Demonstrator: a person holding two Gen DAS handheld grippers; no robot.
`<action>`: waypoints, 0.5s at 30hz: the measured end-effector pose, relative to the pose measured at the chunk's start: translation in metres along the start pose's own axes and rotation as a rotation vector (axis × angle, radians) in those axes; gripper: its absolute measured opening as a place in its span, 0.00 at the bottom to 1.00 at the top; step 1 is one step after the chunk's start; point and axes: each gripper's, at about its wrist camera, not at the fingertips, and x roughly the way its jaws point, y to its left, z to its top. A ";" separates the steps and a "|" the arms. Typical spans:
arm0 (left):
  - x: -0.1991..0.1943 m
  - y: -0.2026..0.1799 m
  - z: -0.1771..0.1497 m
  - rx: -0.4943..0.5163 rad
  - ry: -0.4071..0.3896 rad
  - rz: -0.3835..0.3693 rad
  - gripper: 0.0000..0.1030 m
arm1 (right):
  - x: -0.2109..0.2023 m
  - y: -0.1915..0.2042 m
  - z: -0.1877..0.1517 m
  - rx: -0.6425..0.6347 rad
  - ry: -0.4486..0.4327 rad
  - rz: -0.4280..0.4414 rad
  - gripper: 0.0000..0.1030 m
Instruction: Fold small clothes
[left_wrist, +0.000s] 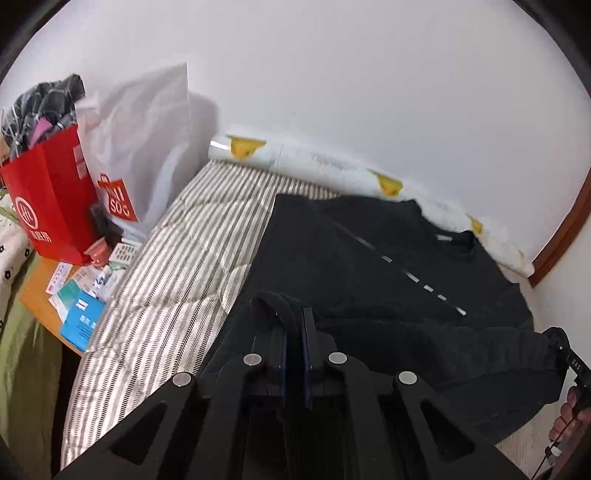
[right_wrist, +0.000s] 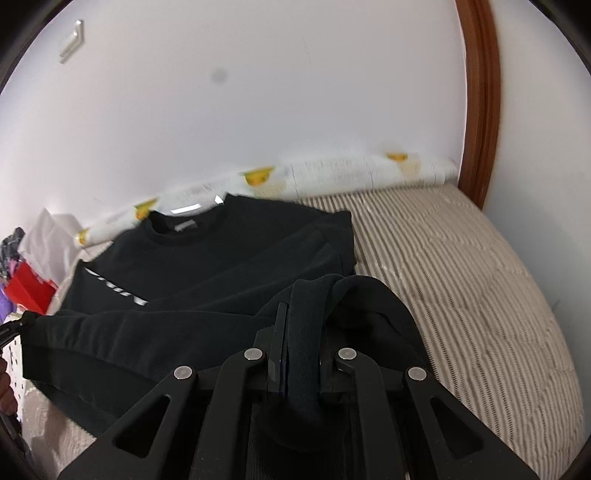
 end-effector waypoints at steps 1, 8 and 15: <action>0.004 0.001 0.000 0.000 0.008 -0.001 0.07 | 0.008 0.000 -0.001 -0.002 0.012 -0.009 0.10; 0.013 0.001 -0.002 0.004 0.040 -0.001 0.10 | 0.024 -0.007 -0.005 0.039 0.092 -0.027 0.17; -0.014 0.005 -0.014 0.002 0.057 -0.015 0.21 | -0.039 -0.033 -0.028 0.078 0.057 -0.058 0.61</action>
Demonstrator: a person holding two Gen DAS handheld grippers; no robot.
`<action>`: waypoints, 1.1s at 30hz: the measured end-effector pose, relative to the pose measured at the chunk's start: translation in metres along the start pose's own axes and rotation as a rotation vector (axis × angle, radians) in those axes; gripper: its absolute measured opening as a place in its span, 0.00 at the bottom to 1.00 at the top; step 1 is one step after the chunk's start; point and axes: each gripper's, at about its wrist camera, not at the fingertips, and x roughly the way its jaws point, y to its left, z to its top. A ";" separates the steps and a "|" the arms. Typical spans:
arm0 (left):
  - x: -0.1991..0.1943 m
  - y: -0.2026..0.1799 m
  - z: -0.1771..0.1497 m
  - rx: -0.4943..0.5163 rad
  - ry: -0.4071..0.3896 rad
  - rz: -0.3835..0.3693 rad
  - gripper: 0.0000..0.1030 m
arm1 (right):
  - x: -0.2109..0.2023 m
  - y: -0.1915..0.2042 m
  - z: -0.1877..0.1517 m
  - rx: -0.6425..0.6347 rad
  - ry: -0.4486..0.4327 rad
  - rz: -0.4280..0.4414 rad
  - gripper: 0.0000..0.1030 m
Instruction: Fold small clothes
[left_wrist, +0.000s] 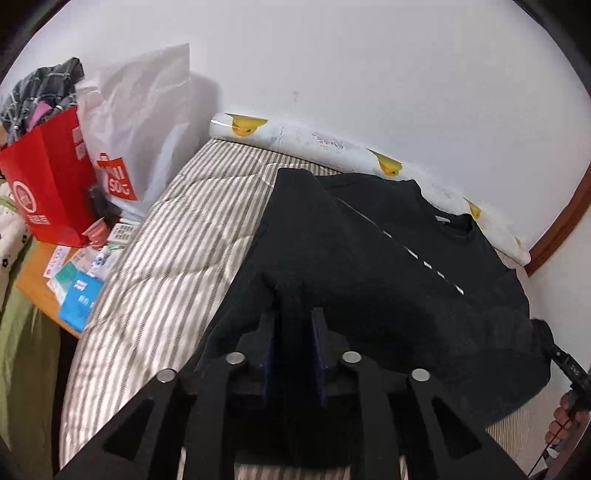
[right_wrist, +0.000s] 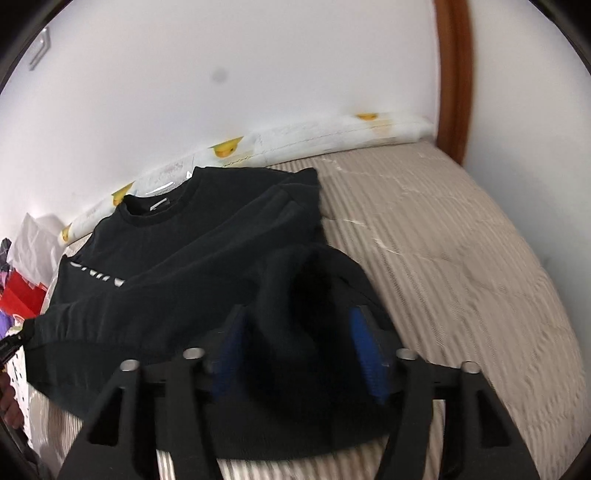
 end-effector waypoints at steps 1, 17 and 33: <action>-0.007 0.001 -0.005 0.005 -0.005 -0.003 0.24 | -0.007 -0.003 -0.004 0.000 -0.005 -0.007 0.62; -0.025 0.056 -0.098 -0.172 0.070 -0.109 0.42 | -0.036 -0.039 -0.075 0.047 0.094 0.026 0.55; 0.004 0.065 -0.071 -0.314 0.019 -0.184 0.47 | 0.000 -0.055 -0.053 0.219 0.097 0.033 0.55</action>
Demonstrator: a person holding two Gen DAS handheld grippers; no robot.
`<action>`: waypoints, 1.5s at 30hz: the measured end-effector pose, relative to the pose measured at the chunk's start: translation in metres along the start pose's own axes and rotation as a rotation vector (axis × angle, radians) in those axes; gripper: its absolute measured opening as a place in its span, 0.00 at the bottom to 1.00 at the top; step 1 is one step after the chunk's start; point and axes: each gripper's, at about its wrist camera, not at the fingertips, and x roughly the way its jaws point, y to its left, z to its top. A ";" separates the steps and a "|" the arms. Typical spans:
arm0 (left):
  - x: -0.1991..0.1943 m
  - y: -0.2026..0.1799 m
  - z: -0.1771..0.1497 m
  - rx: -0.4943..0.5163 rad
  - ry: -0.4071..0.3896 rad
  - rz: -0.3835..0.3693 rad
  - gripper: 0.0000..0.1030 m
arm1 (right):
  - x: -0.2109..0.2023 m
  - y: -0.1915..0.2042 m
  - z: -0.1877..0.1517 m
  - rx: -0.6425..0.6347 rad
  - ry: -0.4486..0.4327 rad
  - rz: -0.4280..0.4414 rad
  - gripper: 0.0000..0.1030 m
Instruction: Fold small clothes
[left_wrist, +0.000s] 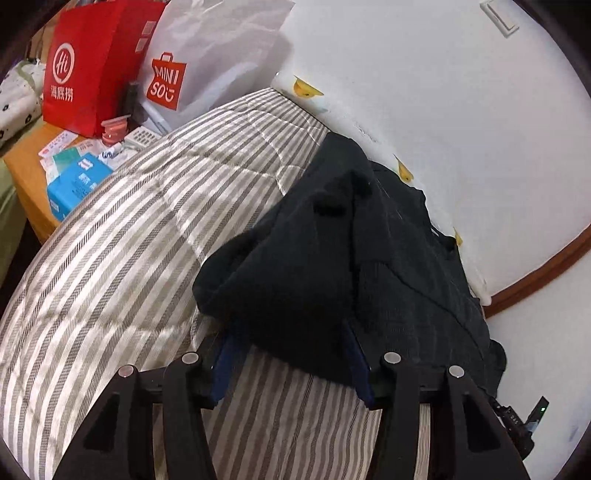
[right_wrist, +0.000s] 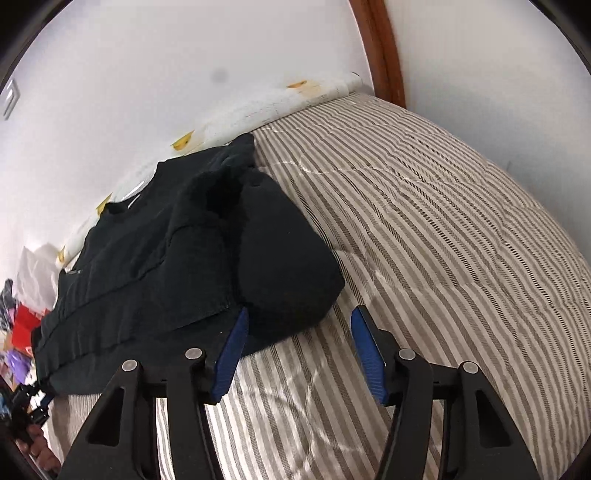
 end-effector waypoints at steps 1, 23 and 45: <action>0.001 -0.001 0.001 0.005 -0.004 0.012 0.47 | 0.002 -0.001 0.003 0.011 0.002 0.013 0.55; -0.036 -0.026 -0.024 0.124 -0.032 0.085 0.07 | -0.036 0.008 -0.007 -0.061 -0.090 0.108 0.19; -0.106 -0.020 -0.126 0.216 -0.006 0.109 0.07 | -0.118 -0.050 -0.084 -0.101 -0.084 0.066 0.20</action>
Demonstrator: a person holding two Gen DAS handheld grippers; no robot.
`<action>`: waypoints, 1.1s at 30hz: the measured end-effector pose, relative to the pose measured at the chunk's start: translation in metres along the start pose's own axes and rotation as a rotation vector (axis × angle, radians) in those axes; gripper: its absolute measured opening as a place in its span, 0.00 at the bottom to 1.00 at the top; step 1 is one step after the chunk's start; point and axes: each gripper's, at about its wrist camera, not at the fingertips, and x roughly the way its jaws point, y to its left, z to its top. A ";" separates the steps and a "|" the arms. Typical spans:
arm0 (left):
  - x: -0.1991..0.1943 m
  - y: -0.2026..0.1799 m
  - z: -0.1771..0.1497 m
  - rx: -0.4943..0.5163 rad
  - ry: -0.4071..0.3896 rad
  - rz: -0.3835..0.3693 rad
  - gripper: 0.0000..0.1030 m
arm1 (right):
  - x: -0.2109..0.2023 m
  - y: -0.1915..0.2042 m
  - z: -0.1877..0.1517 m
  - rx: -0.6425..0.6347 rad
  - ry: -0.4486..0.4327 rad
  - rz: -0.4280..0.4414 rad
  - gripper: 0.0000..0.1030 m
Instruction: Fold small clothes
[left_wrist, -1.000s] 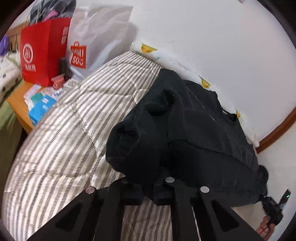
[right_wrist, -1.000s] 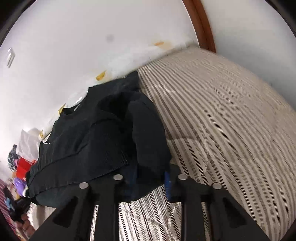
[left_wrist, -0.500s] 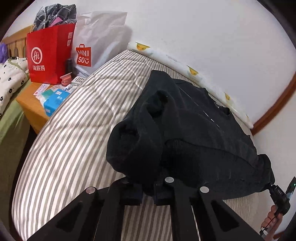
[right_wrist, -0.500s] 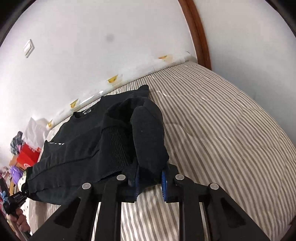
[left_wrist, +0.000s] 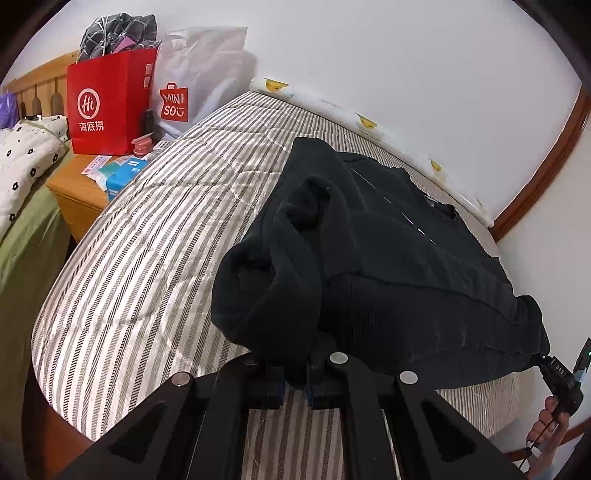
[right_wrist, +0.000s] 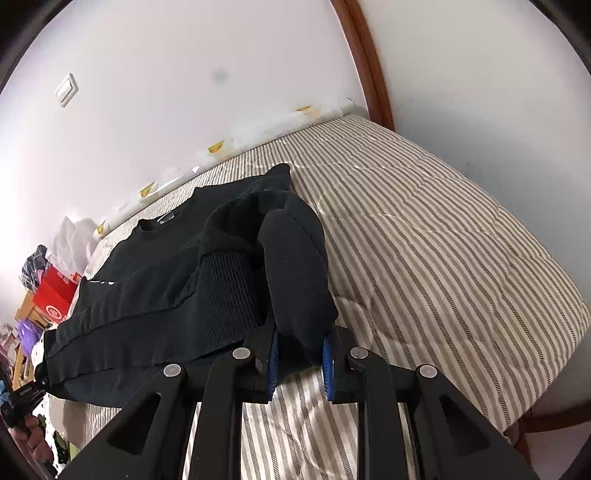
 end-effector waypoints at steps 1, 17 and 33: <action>-0.001 0.001 0.000 -0.002 0.003 -0.002 0.08 | -0.001 0.000 -0.001 0.000 0.003 -0.008 0.21; -0.033 -0.005 -0.024 0.084 0.047 -0.051 0.25 | -0.048 0.048 -0.016 -0.187 -0.089 -0.051 0.31; -0.034 -0.052 -0.030 0.233 0.077 -0.123 0.26 | 0.013 0.097 -0.056 -0.276 0.092 -0.004 0.26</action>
